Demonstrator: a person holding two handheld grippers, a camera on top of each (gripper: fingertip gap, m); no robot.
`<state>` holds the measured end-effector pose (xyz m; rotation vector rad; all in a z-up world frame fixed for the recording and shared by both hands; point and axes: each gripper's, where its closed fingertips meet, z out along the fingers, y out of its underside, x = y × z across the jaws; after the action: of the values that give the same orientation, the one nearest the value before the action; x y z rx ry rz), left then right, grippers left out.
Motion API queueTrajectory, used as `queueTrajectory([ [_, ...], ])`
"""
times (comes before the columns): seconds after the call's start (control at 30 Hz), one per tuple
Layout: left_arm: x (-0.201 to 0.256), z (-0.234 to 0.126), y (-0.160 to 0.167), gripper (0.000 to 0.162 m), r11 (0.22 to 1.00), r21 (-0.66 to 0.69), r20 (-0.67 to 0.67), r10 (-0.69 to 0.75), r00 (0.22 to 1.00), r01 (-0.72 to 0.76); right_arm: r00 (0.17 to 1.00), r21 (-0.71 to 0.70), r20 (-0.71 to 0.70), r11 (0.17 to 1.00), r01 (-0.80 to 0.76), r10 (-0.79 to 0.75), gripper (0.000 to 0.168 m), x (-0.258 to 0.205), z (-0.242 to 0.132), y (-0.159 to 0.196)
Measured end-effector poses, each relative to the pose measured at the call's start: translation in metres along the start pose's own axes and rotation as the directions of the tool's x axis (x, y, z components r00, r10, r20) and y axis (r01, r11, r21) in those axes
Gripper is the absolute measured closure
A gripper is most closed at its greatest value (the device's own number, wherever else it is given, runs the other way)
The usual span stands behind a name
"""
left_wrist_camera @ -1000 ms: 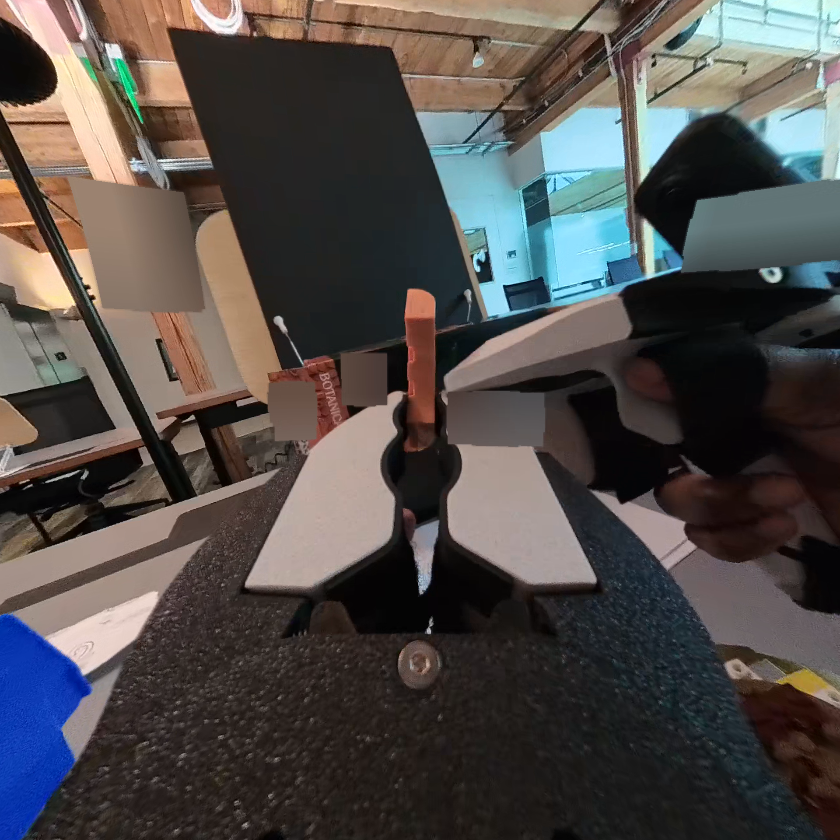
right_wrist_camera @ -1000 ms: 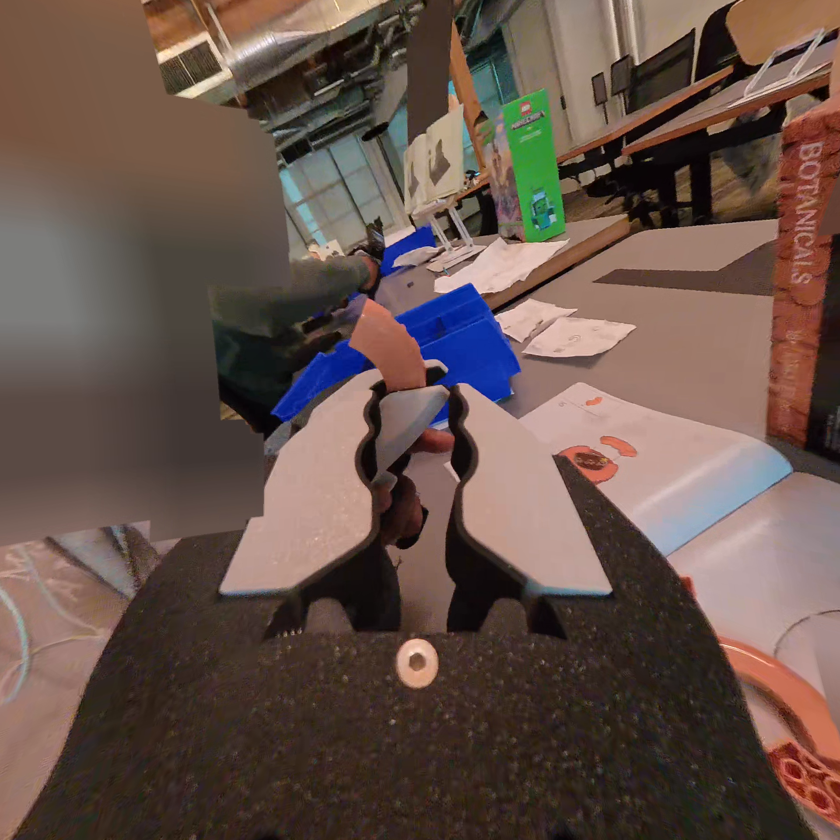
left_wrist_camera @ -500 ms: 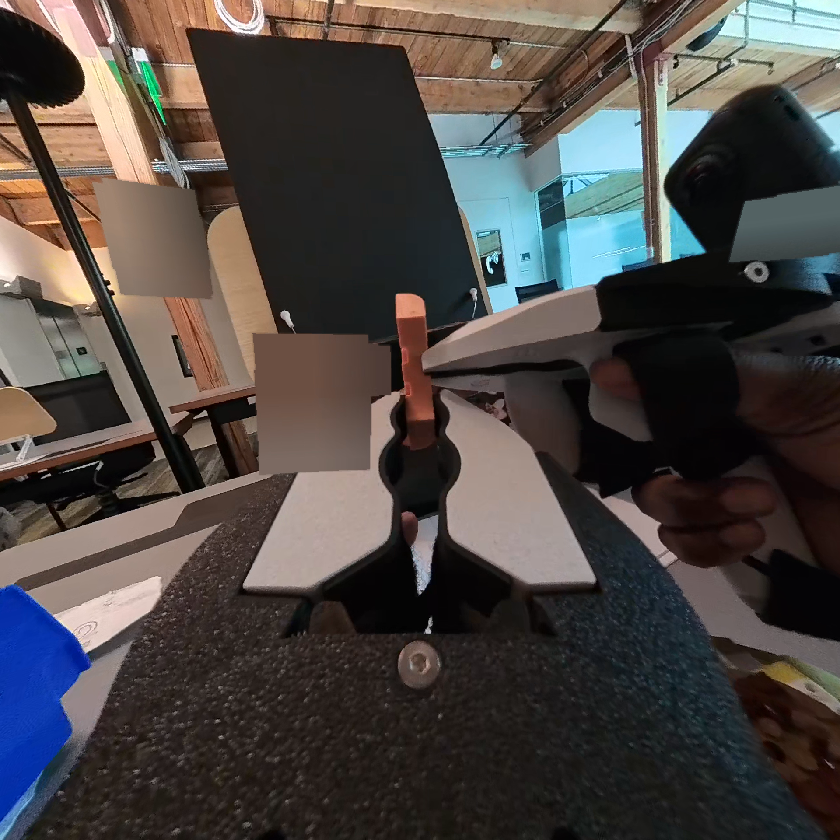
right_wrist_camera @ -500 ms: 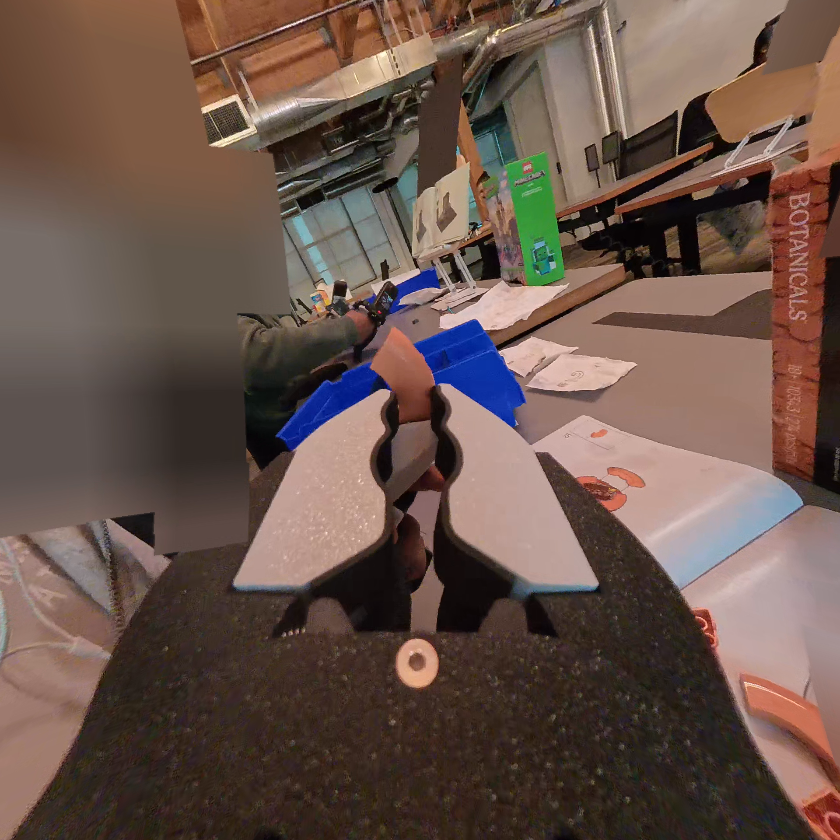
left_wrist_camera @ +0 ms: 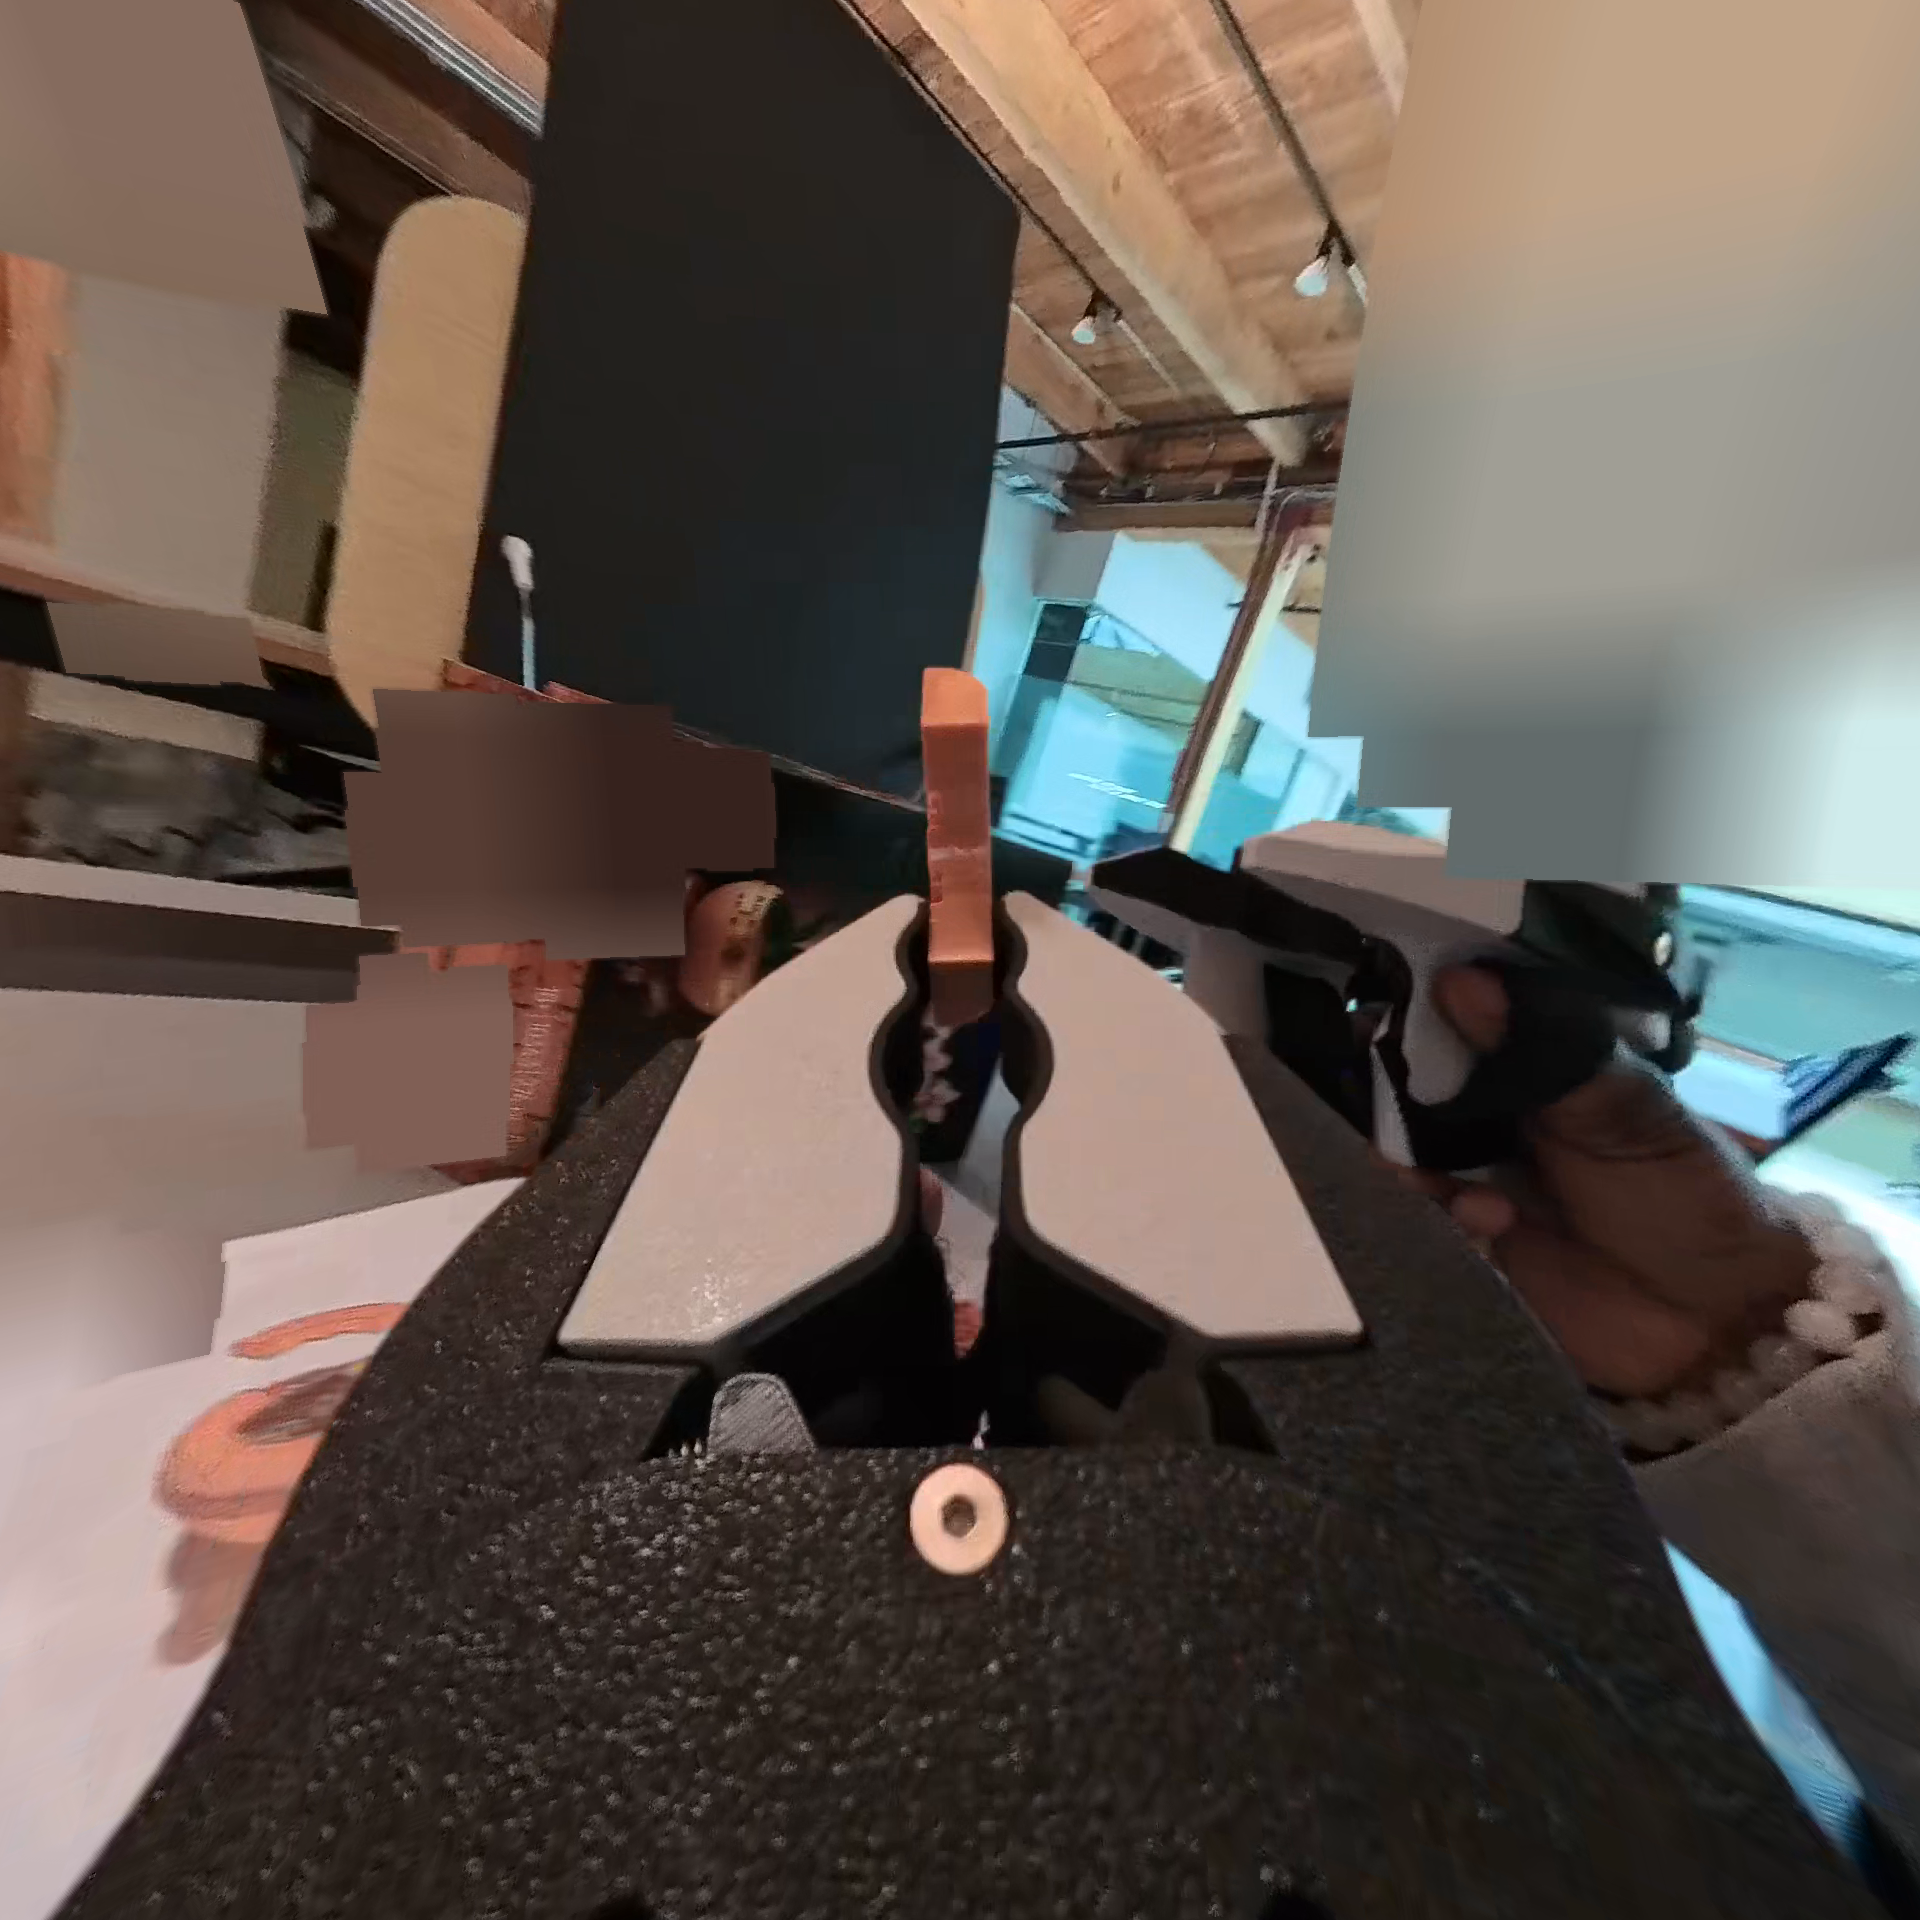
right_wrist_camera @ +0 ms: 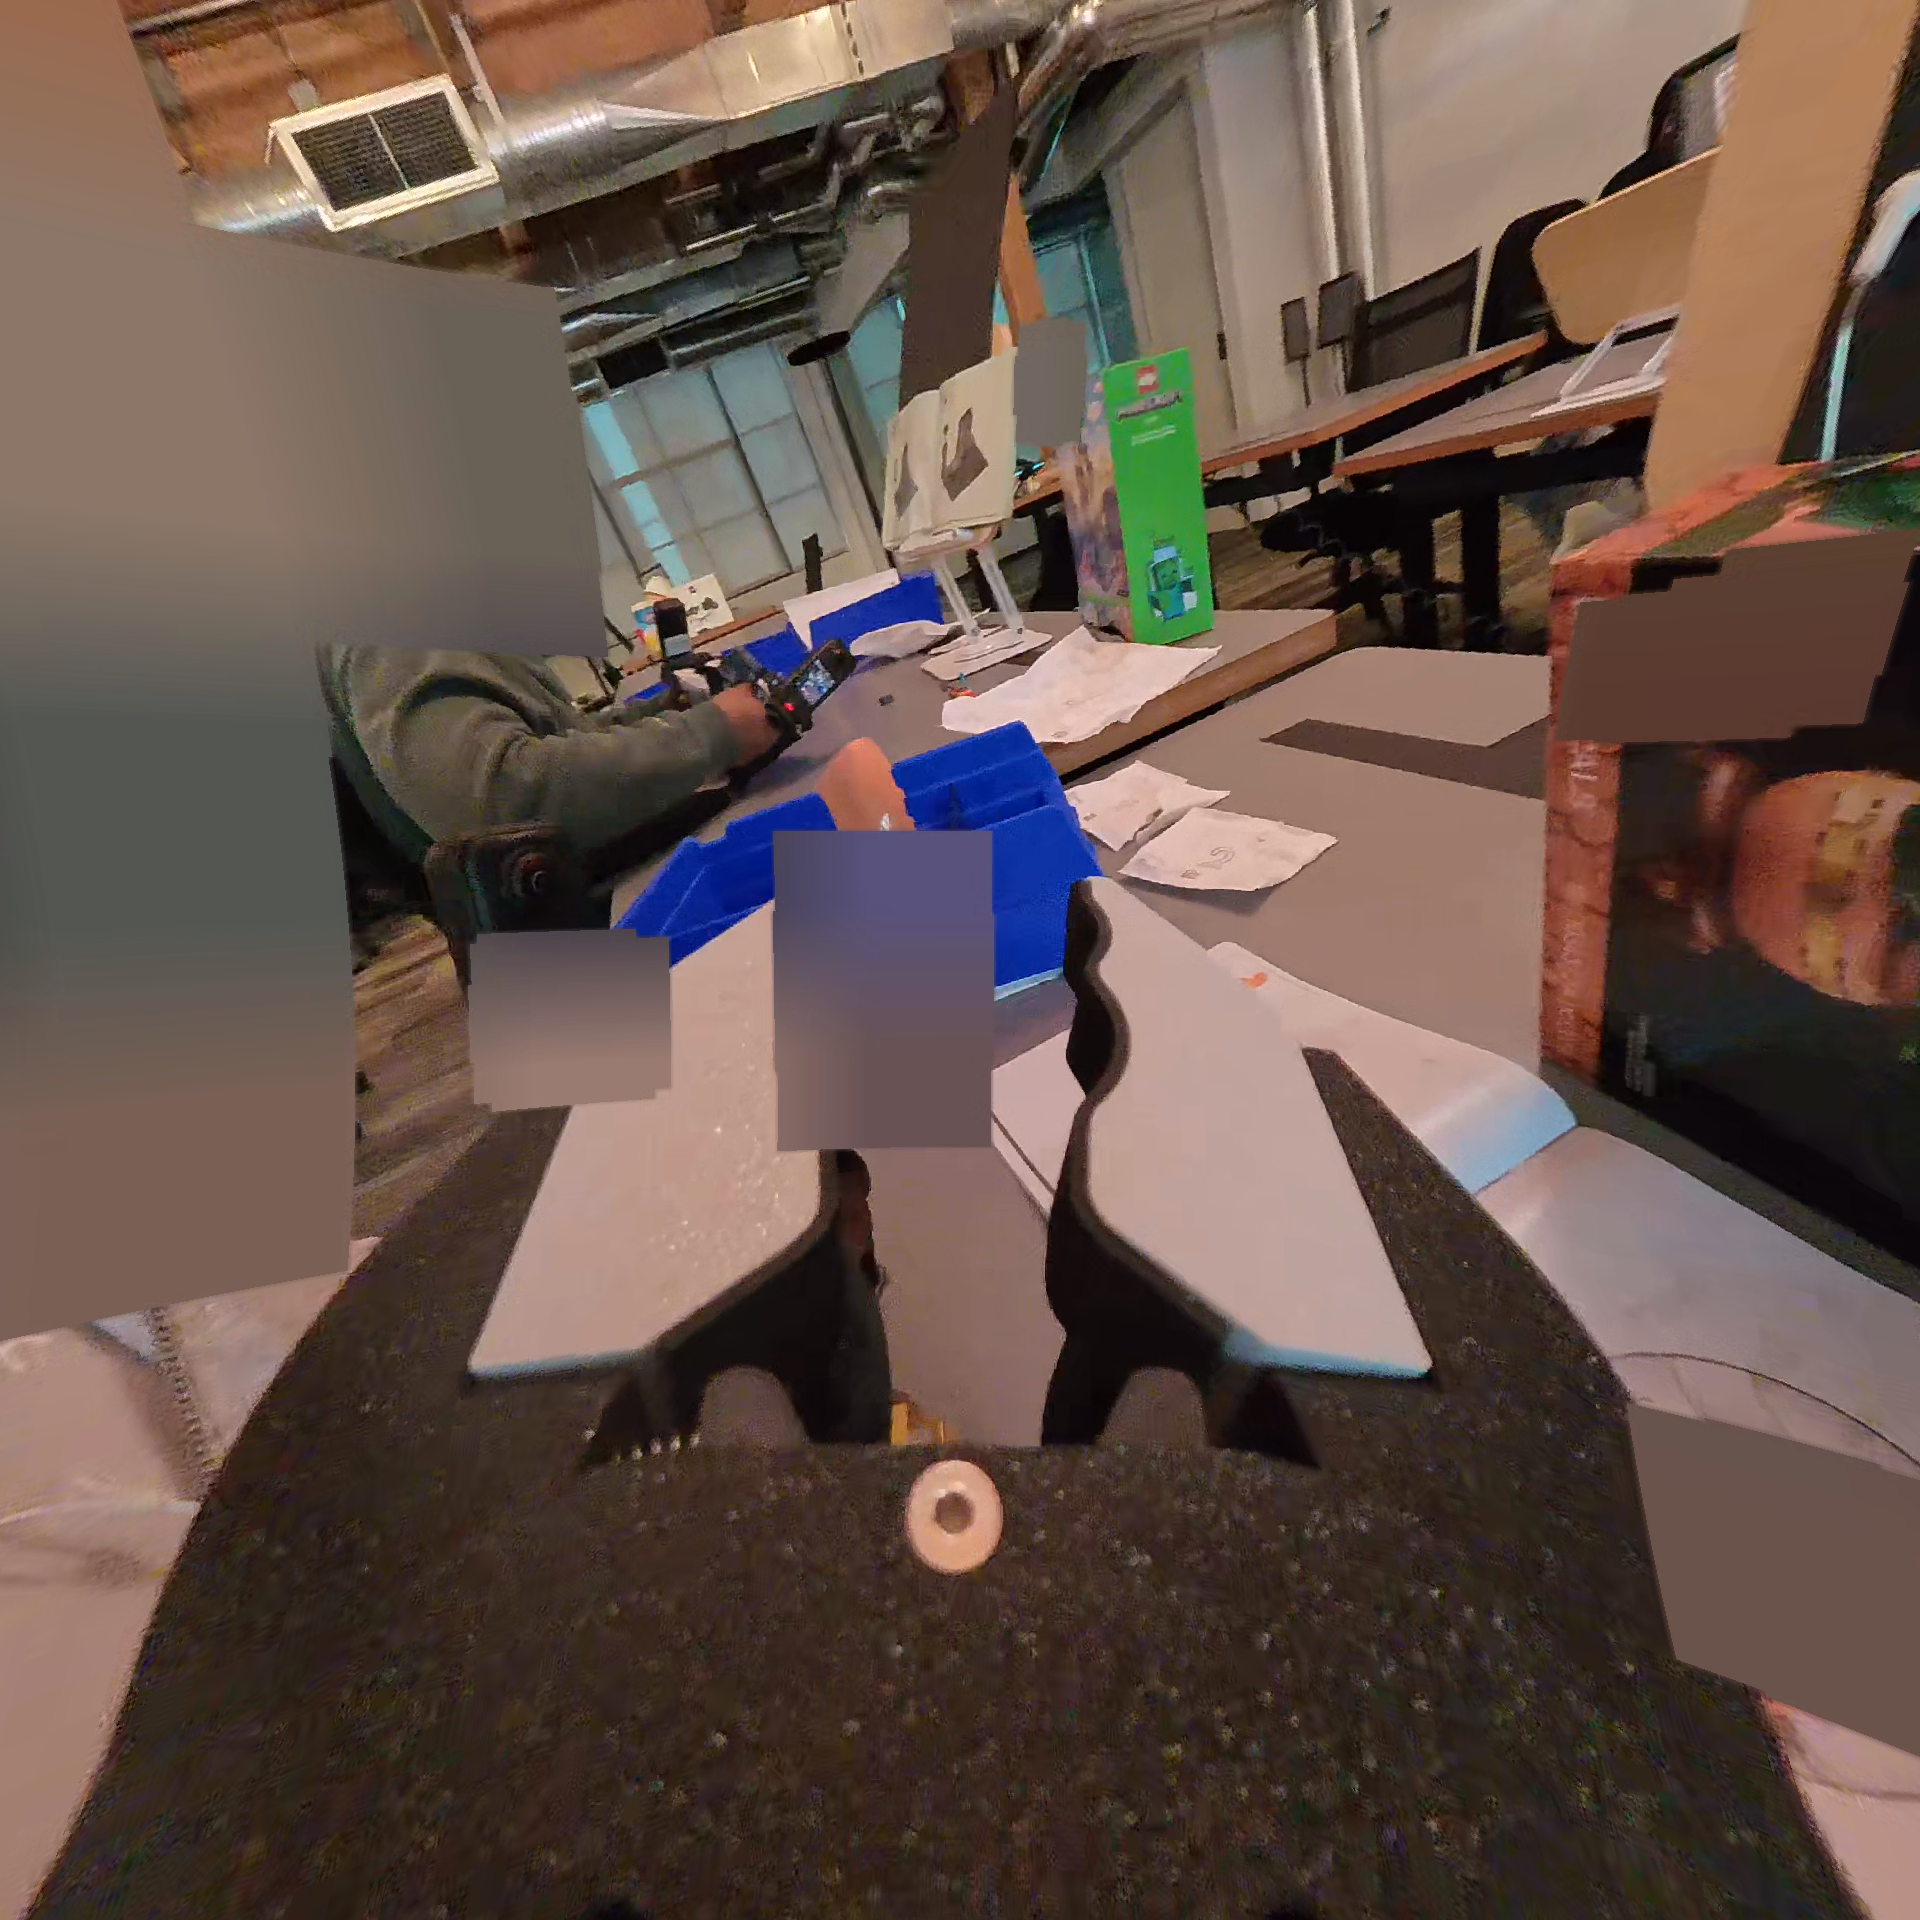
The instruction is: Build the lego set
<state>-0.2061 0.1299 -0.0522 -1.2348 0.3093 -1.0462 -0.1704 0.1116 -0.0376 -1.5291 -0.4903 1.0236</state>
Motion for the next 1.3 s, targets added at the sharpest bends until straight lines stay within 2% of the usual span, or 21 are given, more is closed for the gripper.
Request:
queueTrajectory([
  [0.07, 0.006, -0.003, 0.001, 0.153, 0.997, -0.012, -0.033, -0.070, 0.997, 0.070, 0.999, 0.041, -0.045, 0.999, 0.033, -0.031, 0.124, 0.001, -0.017, -0.004],
  [0.27, 0.020, -0.007, -0.001, 0.153, 0.989, -0.035, -0.043, -0.142, 0.989, 0.141, 0.987, 0.140, -0.140, 0.985, 0.101, -0.081, 0.118, -0.005, -0.057, -0.013],
  [0.4, 0.034, -0.009, -0.015, 0.153, 0.937, -0.008, -0.104, -0.347, 0.932, 0.348, 0.985, 0.221, -0.163, 0.971, 0.089, -0.053, 0.125, -0.010, -0.077, -0.033],
  [0.5, 0.042, -0.012, -0.021, 0.152, 0.918, -0.033, -0.120, -0.395, 0.911, 0.394, 0.984, 0.285, -0.166, 0.952, 0.114, -0.068, 0.134, -0.014, -0.099, -0.051],
  [0.67, 0.054, -0.019, -0.024, 0.153, 0.922, -0.063, -0.098, -0.387, 0.917, 0.382, 0.980, 0.246, -0.187, 0.963, 0.110, -0.064, 0.144, -0.004, -0.125, -0.039],
  [0.87, 0.082, -0.020, -0.018, 0.153, 0.911, -0.082, -0.088, -0.412, 0.907, 0.405, 0.993, 0.160, -0.108, 0.986, 0.055, -0.037, 0.148, 0.001, -0.122, -0.020],
  [1.03, 0.107, -0.013, -0.005, 0.153, 0.888, -0.135, -0.112, -0.455, 0.883, 0.440, 0.997, 0.123, -0.058, 0.990, 0.063, -0.056, 0.148, -0.010, -0.124, -0.020],
  [1.3, 0.118, -0.007, 0.015, 0.153, 0.879, -0.216, -0.112, -0.454, 0.884, 0.424, 0.992, 0.118, -0.100, 0.990, 0.082, -0.071, 0.150, 0.000, -0.146, -0.025],
])
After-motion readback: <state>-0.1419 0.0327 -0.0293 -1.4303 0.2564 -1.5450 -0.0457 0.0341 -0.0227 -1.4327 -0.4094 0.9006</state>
